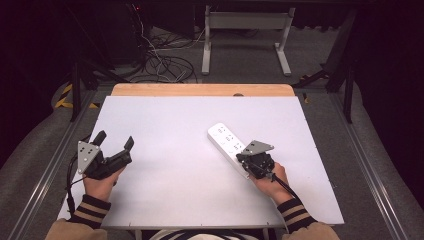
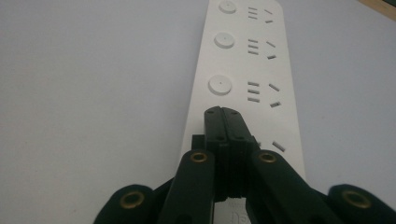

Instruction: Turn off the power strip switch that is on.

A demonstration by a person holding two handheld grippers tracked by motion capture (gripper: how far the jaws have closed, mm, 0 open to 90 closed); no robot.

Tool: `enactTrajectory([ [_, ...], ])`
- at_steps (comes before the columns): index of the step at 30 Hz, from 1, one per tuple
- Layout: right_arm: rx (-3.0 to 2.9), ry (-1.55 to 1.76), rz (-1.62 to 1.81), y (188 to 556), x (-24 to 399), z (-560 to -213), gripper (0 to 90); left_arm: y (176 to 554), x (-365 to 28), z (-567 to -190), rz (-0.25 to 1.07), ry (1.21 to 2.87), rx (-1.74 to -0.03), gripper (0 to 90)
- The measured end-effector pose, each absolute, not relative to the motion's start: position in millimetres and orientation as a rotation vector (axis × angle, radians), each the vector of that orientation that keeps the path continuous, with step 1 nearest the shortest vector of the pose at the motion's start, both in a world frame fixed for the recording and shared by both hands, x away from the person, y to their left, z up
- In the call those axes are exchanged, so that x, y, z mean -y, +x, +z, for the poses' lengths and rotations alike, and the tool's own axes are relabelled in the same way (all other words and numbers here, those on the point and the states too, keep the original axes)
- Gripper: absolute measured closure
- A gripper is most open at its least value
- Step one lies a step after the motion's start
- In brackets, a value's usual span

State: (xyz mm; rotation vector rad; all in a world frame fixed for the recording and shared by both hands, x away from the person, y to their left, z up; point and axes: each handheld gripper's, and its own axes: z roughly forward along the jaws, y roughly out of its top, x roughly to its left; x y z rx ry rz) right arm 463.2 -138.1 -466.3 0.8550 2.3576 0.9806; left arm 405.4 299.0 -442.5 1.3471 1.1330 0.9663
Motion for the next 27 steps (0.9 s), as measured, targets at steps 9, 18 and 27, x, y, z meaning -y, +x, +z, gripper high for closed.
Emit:
enactTrajectory([
  [9,-2.366,0.869,1.0,464.8,139.6,-465.9,90.0,405.2,-299.5,-442.4,0.968,1.346,-1.132,8.3],
  [18,-2.373,0.868,1.006,465.8,140.9,-465.6,90.0,405.3,-299.3,-442.6,0.968,1.347,-1.133,8.3],
  [27,-2.375,0.863,1.006,465.8,141.1,-465.6,90.0,405.0,-299.5,-442.4,0.97,1.344,-1.133,8.3],
])
